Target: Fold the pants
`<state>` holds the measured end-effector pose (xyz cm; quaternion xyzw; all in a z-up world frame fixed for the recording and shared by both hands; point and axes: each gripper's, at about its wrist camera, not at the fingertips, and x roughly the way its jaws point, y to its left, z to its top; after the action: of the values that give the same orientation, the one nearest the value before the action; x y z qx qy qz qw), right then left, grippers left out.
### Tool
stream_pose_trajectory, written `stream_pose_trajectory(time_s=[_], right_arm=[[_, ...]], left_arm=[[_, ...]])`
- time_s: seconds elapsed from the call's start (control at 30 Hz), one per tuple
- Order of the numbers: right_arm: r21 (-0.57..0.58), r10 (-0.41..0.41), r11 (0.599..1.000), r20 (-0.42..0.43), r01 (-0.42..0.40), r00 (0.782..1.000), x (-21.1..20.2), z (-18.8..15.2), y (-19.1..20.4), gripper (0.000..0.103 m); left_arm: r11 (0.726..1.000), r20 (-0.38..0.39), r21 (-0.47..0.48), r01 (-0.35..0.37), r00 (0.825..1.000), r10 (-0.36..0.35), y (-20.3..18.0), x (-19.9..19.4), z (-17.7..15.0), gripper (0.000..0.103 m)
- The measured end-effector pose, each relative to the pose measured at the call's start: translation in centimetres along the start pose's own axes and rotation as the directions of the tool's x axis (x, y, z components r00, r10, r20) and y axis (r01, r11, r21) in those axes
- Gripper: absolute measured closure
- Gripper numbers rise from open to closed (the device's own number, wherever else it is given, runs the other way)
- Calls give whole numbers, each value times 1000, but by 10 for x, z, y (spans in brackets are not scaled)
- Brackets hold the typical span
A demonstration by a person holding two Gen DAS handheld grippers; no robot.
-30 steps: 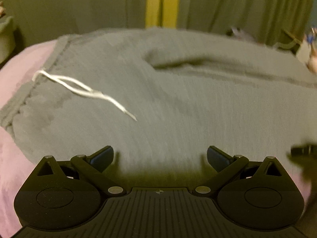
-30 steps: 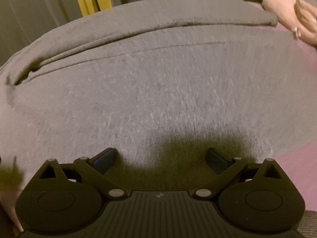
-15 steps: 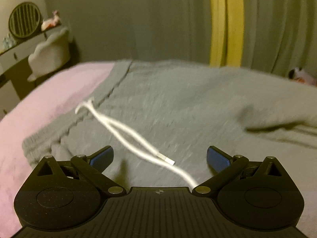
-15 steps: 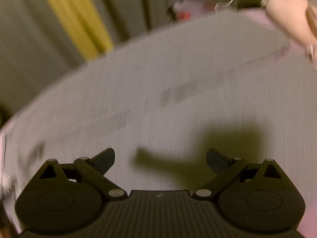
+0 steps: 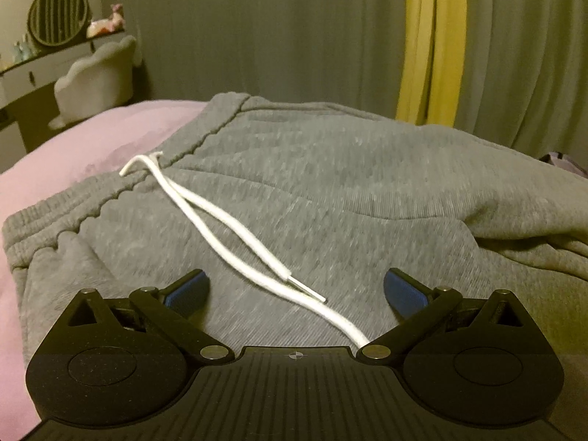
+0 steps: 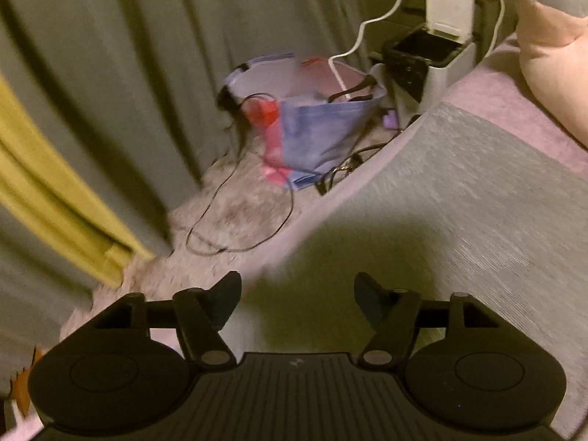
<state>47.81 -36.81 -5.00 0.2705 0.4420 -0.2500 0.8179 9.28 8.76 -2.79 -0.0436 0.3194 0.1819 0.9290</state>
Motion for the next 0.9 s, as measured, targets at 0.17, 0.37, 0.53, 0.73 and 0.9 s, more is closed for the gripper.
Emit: stream_pose_trajectory(time_s=[0.17,0.37,0.53,0.73,0.9], right_arm=[[12,-110,994,-7,110,994,23,5,6,27],[-106,-221,968,56,226,974,28,-1,15,63],[-43,-104,993,88,108,991,-5,-5,-16,96],[-46,147,989,238,-140,960,-121,-59,-94,97],[36,155,986,200,-165,967,-182,-159,-185,101]], left_arm=[[1000,10,-10,-1,1000,1,0,3,0,0],[1000,13,-10,-2,1000,2,0,4,0,0],[1000,13,-14,1,1000,-1,1,4,1,0],[1000,4,-29,13,1000,-12,3,3,2,0],[999,-10,-39,18,1000,-19,4,2,4,0]])
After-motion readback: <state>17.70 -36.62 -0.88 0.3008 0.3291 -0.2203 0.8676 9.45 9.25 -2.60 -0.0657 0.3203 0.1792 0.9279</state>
